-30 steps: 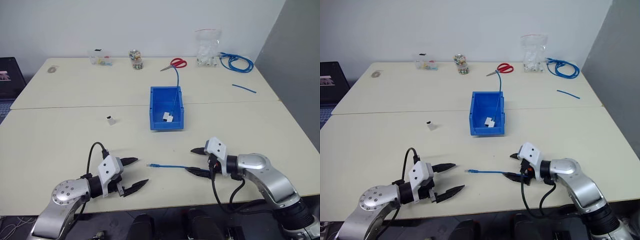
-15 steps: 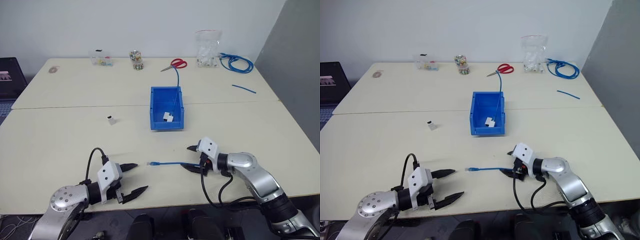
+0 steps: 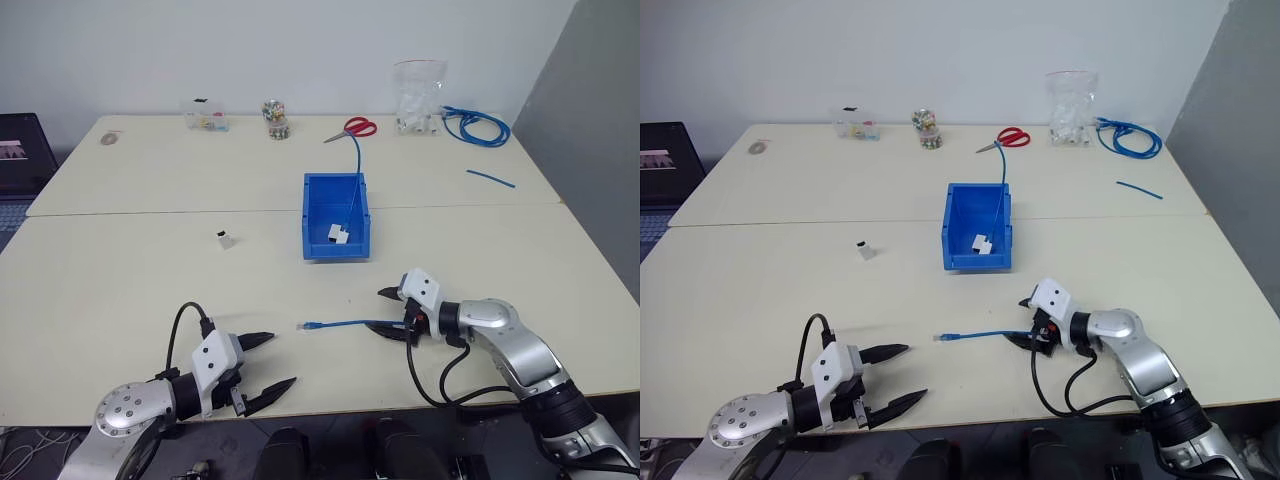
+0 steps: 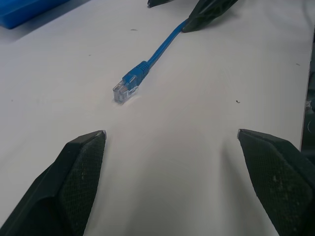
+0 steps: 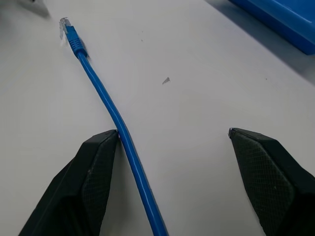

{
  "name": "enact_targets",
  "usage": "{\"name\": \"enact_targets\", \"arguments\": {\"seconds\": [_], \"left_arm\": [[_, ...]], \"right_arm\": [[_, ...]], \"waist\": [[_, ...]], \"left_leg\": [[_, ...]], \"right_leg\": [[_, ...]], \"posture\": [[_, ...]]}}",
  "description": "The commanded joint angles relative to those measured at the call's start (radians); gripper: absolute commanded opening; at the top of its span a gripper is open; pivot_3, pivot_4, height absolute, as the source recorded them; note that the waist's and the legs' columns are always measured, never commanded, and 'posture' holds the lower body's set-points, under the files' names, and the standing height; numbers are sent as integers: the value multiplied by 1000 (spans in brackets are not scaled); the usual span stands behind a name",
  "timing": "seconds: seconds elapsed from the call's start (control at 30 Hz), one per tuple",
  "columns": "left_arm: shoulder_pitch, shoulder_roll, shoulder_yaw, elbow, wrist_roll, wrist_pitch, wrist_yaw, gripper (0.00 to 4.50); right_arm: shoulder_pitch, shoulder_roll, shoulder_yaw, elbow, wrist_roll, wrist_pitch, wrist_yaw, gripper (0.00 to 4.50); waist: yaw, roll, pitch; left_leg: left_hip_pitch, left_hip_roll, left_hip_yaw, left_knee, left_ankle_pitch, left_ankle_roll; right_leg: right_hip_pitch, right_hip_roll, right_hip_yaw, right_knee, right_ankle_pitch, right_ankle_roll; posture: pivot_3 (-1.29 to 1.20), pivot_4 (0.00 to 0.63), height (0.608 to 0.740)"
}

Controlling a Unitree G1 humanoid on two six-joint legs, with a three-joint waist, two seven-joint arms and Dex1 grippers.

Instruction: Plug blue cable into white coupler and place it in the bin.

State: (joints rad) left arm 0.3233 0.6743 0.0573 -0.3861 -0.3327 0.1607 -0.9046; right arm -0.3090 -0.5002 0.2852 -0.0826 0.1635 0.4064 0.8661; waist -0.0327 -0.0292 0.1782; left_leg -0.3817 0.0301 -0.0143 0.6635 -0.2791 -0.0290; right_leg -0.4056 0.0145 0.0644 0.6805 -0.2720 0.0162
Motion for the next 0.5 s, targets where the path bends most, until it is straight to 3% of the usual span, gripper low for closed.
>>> {"name": "enact_targets", "arguments": {"seconds": [0.03,0.5], "left_arm": [[4,-2,13,-42,-15,0,8,4500],[-1,-3,11,-48,-20,13,11,4500]], "right_arm": [[-25,4,-24,-2,7,0,-3,3806],[-37,26,-25,41,-21,-8,-30,3806]], "waist": [[0,0,0],[0,0,0]], "left_leg": [[0,0,0,0,0,0],[0,0,0,0,0,0]], "right_leg": [[0,0,0,0,0,0],[0,0,0,0,0,0]], "posture": [[0,150,740],[0,150,740]]}}
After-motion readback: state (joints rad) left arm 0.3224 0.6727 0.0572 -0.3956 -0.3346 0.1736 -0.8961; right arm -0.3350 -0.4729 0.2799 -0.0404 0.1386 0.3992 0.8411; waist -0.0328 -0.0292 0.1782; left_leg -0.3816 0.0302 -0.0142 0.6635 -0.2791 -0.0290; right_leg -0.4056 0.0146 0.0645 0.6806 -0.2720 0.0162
